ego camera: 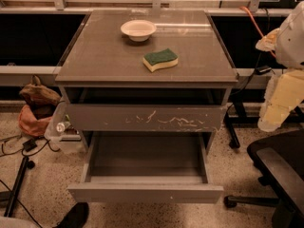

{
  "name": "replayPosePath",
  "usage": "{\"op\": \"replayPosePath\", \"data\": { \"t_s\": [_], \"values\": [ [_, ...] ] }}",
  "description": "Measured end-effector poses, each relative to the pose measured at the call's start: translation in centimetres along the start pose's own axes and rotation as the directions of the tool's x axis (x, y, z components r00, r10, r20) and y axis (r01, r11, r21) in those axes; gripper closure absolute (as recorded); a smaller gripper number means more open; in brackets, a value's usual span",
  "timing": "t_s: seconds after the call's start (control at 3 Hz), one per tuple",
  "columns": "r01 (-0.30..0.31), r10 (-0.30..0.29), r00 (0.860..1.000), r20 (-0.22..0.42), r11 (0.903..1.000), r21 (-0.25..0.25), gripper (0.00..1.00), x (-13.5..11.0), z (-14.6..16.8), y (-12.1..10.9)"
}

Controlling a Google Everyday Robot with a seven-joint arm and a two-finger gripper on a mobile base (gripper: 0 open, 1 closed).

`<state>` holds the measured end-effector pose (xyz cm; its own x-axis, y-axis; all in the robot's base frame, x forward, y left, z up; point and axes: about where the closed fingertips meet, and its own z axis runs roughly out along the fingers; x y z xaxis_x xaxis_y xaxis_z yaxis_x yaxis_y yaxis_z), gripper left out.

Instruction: Close middle drawer

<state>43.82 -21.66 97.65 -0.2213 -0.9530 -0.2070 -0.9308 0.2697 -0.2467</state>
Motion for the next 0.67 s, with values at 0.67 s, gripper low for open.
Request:
{"op": "replayPosePath", "data": {
  "t_s": [0.67],
  "values": [
    [0.016,-0.016,1.000,-0.007,0.9983,-0.056,0.00,-0.2,2.9,2.1]
  ]
}}
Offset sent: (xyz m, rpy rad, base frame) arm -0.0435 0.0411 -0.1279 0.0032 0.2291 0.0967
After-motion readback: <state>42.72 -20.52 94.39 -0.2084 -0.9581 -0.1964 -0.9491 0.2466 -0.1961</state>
